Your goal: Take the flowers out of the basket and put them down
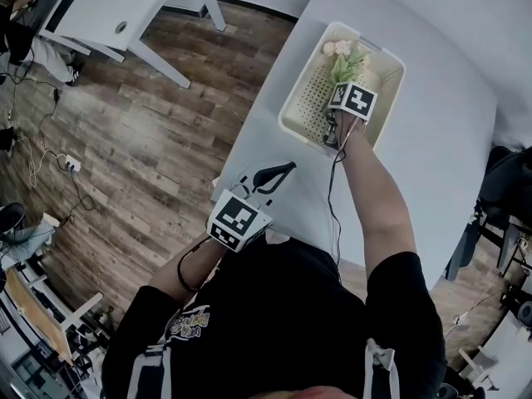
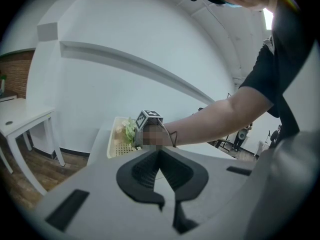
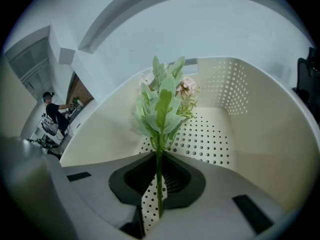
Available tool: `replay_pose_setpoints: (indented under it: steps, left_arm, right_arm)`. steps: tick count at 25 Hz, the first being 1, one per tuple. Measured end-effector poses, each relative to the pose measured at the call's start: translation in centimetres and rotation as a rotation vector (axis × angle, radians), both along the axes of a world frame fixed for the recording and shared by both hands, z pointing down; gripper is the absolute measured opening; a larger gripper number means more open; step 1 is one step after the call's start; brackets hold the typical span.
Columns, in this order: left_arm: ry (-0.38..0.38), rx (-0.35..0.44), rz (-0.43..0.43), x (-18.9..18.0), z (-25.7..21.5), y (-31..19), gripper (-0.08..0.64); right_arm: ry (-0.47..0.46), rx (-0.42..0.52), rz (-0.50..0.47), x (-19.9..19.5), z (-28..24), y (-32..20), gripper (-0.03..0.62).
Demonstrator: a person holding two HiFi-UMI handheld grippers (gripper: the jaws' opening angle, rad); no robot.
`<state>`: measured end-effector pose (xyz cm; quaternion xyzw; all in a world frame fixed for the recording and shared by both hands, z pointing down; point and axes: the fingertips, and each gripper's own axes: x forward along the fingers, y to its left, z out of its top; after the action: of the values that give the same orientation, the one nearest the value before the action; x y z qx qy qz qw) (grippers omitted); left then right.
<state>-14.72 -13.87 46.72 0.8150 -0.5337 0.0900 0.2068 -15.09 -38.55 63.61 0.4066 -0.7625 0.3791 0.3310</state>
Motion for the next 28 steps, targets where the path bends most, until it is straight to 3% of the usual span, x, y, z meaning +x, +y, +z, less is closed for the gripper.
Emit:
replay_pose_setpoints:
  steps: [12,17,23,28]
  left_arm:
    - [-0.008,0.046,0.006,0.1,-1.8,1.5,0.006]
    - [-0.005,0.078,0.037,1.0,-3.0,2.2,0.006]
    - [-0.005,0.117,0.08,2.0,-4.0,3.5,0.006]
    - [-0.009,0.147,0.135,2.4,-4.5,4.7,0.006]
  right_arm:
    - [-0.11,0.108,0.015,0.9,-7.1,0.0,0.046]
    - [-0.189,0.194,0.022,2.7,-12.4,0.6,0.046]
    - [-0.221,0.299,0.016,5.7,-17.1,3.2,0.046]
    - [-0.245,0.348,0.076,9.2,-19.0,5.9,0.046]
